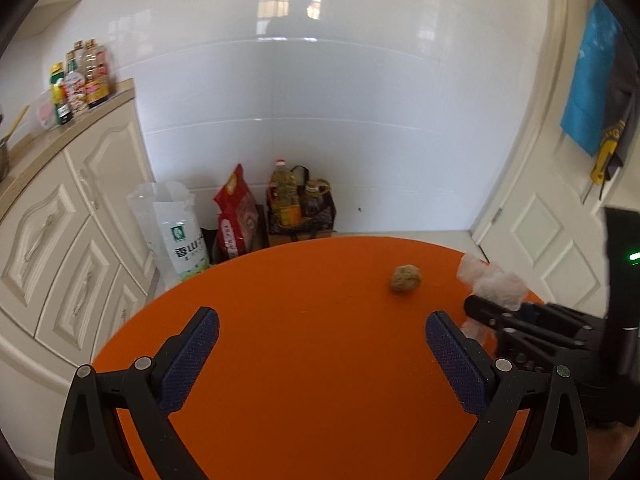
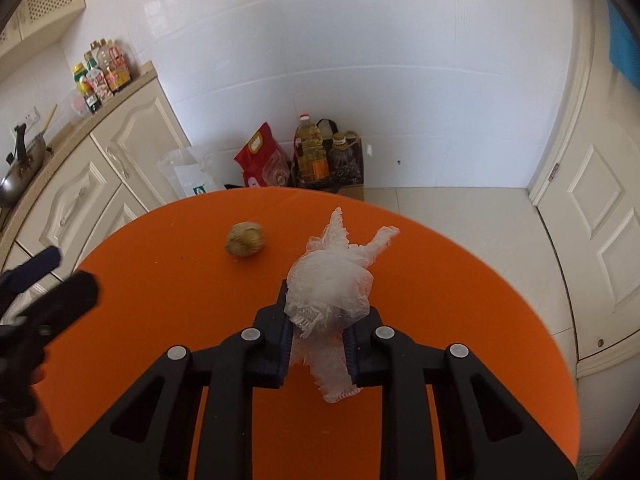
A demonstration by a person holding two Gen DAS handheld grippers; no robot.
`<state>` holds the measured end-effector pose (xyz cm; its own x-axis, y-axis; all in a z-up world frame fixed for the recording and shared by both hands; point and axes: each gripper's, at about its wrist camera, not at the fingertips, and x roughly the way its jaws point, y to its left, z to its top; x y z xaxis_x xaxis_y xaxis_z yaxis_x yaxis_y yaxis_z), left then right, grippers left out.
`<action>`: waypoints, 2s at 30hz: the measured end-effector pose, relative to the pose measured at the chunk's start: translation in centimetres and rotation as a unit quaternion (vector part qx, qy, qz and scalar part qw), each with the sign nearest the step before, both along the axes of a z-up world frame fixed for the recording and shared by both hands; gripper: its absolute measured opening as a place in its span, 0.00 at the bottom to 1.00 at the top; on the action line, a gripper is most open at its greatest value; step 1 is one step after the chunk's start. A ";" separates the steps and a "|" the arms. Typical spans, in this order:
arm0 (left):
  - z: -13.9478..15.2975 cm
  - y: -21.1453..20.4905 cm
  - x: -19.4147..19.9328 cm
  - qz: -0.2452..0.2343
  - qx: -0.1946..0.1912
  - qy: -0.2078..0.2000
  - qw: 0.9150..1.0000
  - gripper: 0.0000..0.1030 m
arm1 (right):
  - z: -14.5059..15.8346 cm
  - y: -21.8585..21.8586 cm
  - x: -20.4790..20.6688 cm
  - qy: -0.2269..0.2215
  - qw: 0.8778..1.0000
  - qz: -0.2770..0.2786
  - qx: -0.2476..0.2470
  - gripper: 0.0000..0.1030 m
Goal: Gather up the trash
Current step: 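Grasp the crumpled white plastic bag with the right tool, then grasp the brown lump with the left tool while the right tool holds the white bag, then carry the white bag and brown lump over the bin and open both tools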
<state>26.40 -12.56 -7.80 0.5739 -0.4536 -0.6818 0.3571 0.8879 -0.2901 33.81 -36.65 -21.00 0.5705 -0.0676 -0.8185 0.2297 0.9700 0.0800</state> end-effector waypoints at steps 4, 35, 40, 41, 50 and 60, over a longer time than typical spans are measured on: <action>-1.2 -4.7 3.1 -0.030 0.015 0.007 0.999 0.99 | 1.0 -2.2 -0.9 -0.003 1.000 -0.011 0.005 0.20; -1.0 -8.5 2.5 -0.083 -0.047 -0.012 0.995 0.21 | 12.6 -5.7 -18.6 -0.089 0.993 -0.079 0.014 0.21; 0.4 -7.0 -2.2 -0.100 -0.071 -0.047 0.991 0.21 | 15.9 -2.0 -24.2 -0.105 0.991 -0.080 -0.015 0.20; 0.6 -6.6 -3.4 -0.106 -0.074 -0.055 0.990 0.21 | 16.2 -1.4 -24.9 -0.107 0.991 -0.081 -0.022 0.20; -0.9 -2.6 -11.0 -0.151 -0.101 -0.089 0.979 0.21 | 17.2 4.2 -31.8 -0.119 0.987 -0.096 -0.043 0.20; 0.8 1.1 -21.3 -0.189 -0.109 -0.109 0.970 0.21 | 15.9 4.7 -35.2 -0.113 0.984 -0.129 -0.056 0.20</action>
<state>5.12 -11.42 -6.99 0.4582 -0.7796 -0.4270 0.7190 0.6075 -0.3376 -1.38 -31.94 -5.11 0.6889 -0.3175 -0.6516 0.4588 0.8870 0.0528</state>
